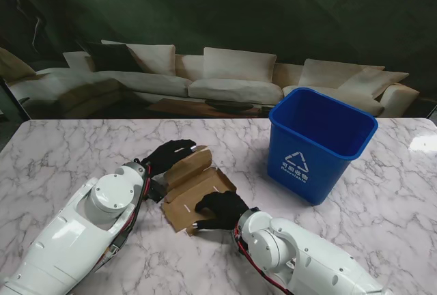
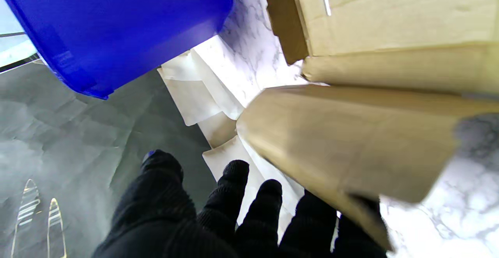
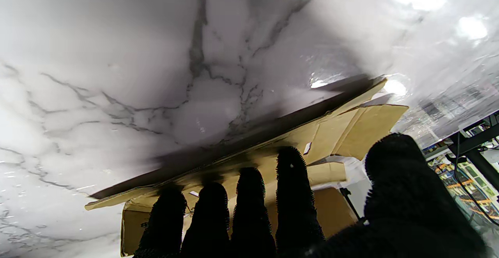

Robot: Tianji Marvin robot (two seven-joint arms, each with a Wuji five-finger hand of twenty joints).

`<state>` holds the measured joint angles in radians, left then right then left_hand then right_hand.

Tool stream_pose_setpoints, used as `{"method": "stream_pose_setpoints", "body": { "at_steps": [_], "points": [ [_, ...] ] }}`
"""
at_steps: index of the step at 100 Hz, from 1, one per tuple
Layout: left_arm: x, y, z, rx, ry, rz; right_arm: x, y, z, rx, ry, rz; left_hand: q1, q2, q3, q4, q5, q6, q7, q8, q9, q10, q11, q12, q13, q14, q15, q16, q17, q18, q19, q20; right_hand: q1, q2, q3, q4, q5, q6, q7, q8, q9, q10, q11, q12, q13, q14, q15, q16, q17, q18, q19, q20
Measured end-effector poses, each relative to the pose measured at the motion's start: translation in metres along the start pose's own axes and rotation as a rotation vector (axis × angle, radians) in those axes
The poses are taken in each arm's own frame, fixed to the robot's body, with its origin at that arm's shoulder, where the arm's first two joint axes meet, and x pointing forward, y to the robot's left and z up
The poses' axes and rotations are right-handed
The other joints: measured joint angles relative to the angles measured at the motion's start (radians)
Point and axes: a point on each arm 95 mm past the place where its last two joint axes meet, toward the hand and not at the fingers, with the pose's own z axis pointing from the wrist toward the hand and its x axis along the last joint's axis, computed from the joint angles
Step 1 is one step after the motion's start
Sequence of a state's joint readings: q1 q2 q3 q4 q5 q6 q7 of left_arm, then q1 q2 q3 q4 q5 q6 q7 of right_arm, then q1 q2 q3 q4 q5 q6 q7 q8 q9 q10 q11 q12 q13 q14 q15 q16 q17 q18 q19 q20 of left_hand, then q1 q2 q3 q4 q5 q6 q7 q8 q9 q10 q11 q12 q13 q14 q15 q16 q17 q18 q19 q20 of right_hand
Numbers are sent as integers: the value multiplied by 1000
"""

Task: Fold the flattened cardboard along its creases and drop it into the bin

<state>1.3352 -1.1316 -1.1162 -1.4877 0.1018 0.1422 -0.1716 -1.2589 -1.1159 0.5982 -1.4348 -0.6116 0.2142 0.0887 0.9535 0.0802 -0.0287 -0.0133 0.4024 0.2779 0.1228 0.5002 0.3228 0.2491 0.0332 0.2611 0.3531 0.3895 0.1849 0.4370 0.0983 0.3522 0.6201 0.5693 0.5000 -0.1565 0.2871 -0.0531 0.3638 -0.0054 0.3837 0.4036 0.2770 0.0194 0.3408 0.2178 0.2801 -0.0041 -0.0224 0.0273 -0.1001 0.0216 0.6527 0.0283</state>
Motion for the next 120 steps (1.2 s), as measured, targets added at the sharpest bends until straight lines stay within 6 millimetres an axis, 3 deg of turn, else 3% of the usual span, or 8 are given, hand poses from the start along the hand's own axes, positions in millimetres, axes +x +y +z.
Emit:
{"method": "stream_pose_setpoints", "body": {
  "at_steps": [30, 55, 69, 76, 87, 103, 112, 120],
  "points": [
    [11, 12, 2, -51, 31, -6, 0, 6, 10, 3, -11, 12, 0, 0, 0, 0, 0, 0, 0, 0, 0, 8, 0, 0, 19, 1, 9, 0, 11, -2, 13, -2, 0, 0, 0, 0, 0, -4, 0, 0, -1, -6, 0, 0, -1, -4, -2, 0, -3, -7, 0, 0],
    [1, 16, 12, -80, -21, -47, 0, 6, 10, 1, -14, 12, 0, 0, 0, 0, 0, -12, -1, 0, 0, 11, 0, 0, 24, 11, 20, 0, 24, -2, 27, -12, 0, 0, 0, 0, 0, -7, 1, 0, -1, -10, 0, 0, -1, -4, -2, 0, -3, -11, -1, 0],
    [-3, 21, 10, -84, -15, -65, 0, 6, 11, 1, -14, 11, 0, 0, 0, 0, -1, -19, -1, 0, 15, 99, 1, 0, 117, -6, 66, 24, 75, -27, 115, -12, 0, 0, 0, 0, 0, -9, 2, 1, -1, -11, 0, 0, -1, -4, -2, 0, -3, -12, -1, 0],
    [-3, 23, 7, -89, -4, -76, 0, 7, 11, 0, -15, 10, 0, 0, 0, 0, -16, -23, -2, -1, 55, 123, 4, 8, 139, -14, 72, 31, 85, -37, 137, -12, 0, 0, 0, 0, 0, -9, 2, 1, -1, -11, 0, 0, -1, -3, -2, 0, -3, -12, -1, -1],
    [-2, 27, 3, -147, 3, -95, 0, 7, 13, -3, -20, 14, -17, -1, 0, 0, -50, -27, -26, -25, 222, 115, 56, 95, 137, 4, 72, 42, 72, -27, 137, -13, 0, 0, 0, 0, 0, -10, 2, 1, -1, -11, 0, 0, -1, -2, -2, -1, -3, -12, -1, -4],
    [-4, 30, 1, -183, -7, -86, 0, 8, 15, -6, -24, 16, -30, -1, 0, 0, -61, -26, -28, -37, 315, 72, 121, 282, 137, 9, 90, 115, 39, -14, 137, -13, 1, 11, -1, 0, 0, -10, 2, 1, -1, -11, 0, 0, -2, -1, -3, -1, -3, -12, -2, -6],
    [-6, 32, 2, -195, -19, -71, 0, 8, 15, -6, -25, 16, -30, -1, 0, 0, -58, -2, -24, -37, 335, 68, 107, 272, 137, 0, 90, 122, 19, -13, 136, -13, 1, 11, -1, 0, 0, -10, 2, 1, -1, -11, 0, 0, -2, -1, -3, -1, -2, -12, -6, -9],
    [-10, 34, 4, -215, -38, -59, 0, 8, 15, -7, -25, 16, -30, -1, 0, 0, -28, 1, -6, -23, 337, 57, 87, 185, 137, -5, 71, 101, 1, -13, 92, -13, 1, 11, -1, 0, 0, -10, 2, 1, -1, -11, 0, 0, -2, -1, -3, -1, -1, -12, -6, -13]
  ]
}}
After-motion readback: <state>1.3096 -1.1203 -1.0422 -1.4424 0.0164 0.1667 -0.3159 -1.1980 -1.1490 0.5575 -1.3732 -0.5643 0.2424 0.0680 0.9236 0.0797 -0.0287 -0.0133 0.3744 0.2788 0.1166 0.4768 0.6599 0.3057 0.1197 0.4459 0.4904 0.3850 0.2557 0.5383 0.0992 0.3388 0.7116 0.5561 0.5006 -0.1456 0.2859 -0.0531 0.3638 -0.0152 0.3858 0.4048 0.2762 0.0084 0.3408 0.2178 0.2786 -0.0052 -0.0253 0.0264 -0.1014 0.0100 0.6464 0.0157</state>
